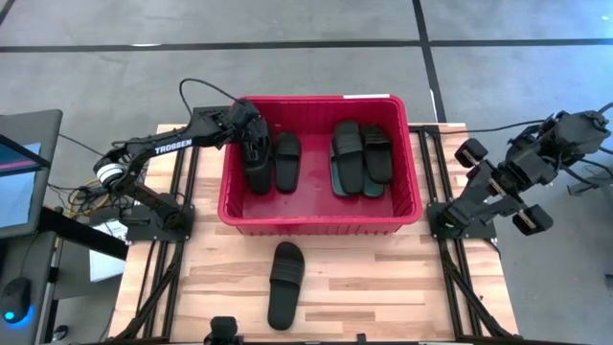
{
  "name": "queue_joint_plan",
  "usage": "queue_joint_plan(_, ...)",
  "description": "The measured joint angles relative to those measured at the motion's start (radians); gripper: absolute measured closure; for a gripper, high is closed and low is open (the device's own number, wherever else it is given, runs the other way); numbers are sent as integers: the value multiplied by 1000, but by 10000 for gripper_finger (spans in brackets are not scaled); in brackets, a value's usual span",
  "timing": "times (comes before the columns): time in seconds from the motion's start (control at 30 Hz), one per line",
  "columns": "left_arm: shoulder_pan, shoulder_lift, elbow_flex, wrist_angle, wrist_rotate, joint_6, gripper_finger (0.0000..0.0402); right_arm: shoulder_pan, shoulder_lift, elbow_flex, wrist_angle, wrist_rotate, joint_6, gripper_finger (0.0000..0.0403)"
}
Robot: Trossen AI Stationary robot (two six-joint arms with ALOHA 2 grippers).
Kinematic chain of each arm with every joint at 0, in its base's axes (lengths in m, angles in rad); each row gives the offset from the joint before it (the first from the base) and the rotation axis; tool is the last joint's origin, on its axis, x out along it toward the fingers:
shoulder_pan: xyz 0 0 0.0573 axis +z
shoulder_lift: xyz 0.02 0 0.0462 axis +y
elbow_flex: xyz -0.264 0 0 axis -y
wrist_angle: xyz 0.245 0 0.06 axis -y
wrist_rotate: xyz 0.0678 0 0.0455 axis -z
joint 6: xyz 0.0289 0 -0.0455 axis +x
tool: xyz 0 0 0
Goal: Pick and place slides into bin
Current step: Put the left black slipper into the red organizer bin
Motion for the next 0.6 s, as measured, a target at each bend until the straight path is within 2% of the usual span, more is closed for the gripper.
queue_joint_plan(0.17, 0, 0, 0, -45, 9, -15, 374, 0, -2, 0, -5, 0, 0, 275)
queue_joint_plan(0.6, -9, 0, 0, -54, 5, -15, 296, 0, -1, 0, -13, 0, 0, 275)
